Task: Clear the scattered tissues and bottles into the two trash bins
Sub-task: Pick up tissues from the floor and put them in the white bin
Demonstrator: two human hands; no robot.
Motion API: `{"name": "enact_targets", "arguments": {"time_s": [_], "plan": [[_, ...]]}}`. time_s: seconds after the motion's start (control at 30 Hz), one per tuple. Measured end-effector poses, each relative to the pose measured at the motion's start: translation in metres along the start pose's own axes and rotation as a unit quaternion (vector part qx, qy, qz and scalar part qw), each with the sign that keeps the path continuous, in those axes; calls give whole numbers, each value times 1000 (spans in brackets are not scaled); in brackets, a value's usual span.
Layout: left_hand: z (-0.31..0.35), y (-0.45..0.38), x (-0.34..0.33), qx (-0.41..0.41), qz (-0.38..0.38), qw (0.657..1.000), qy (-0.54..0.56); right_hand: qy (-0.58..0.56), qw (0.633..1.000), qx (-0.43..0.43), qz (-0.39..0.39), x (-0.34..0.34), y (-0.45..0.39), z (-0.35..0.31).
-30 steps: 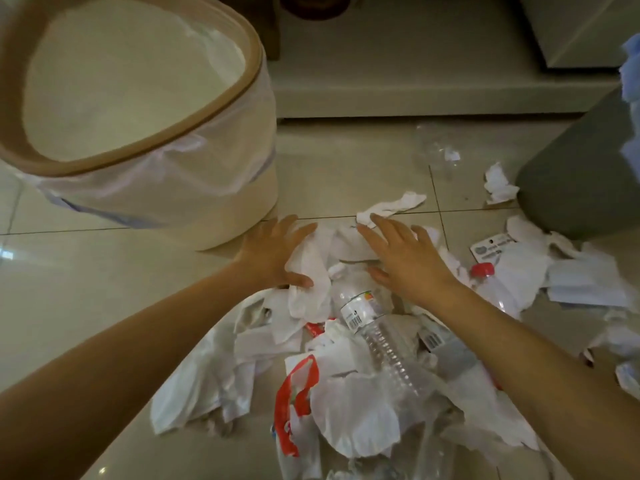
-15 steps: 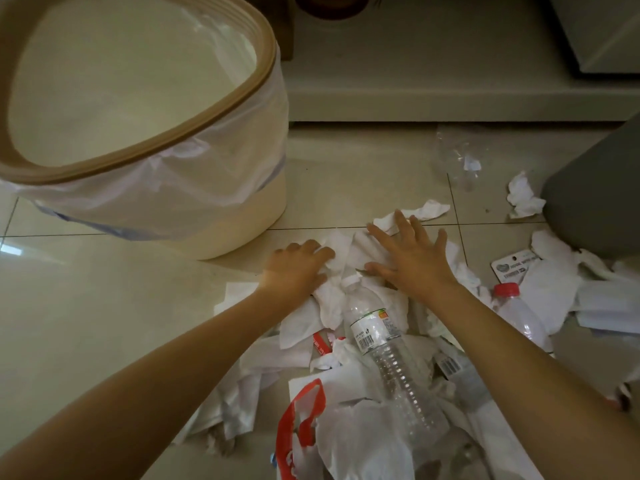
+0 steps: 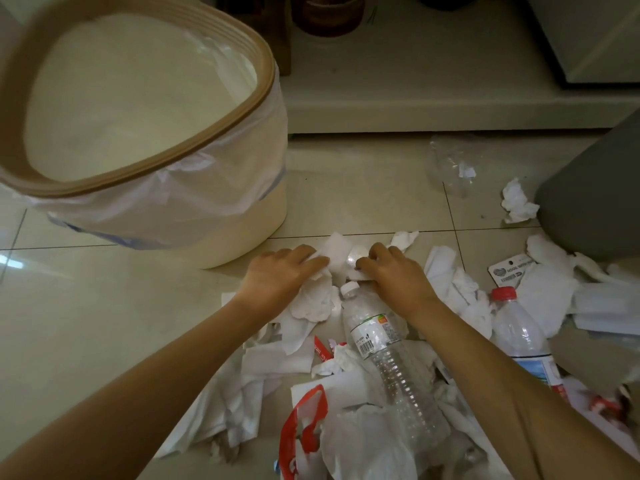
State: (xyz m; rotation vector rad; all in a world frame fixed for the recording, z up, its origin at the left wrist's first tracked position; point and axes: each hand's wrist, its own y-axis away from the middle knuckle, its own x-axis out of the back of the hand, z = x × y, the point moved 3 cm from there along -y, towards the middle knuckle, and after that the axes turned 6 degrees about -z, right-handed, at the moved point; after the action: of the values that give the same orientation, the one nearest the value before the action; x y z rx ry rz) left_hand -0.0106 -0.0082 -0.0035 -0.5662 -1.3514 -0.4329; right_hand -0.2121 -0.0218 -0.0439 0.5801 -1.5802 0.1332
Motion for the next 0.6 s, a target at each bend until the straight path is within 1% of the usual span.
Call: {"name": "enact_targets", "arguments": {"time_s": [0.1,0.3,0.5,0.6], "plan": [[-2,10,14,-14,16,1000,-23,-8,1000,8,27,15,6,-7],[-2,24,67,-46,92,994,-48,-16,986,42,162,83,28,-25],[6,33,139,-67,165,979,-102,-31,947,70,313,161,52,-43],[6,29,179,-65,229,964,-119,-38,925,93,367,200,58,-55]]}}
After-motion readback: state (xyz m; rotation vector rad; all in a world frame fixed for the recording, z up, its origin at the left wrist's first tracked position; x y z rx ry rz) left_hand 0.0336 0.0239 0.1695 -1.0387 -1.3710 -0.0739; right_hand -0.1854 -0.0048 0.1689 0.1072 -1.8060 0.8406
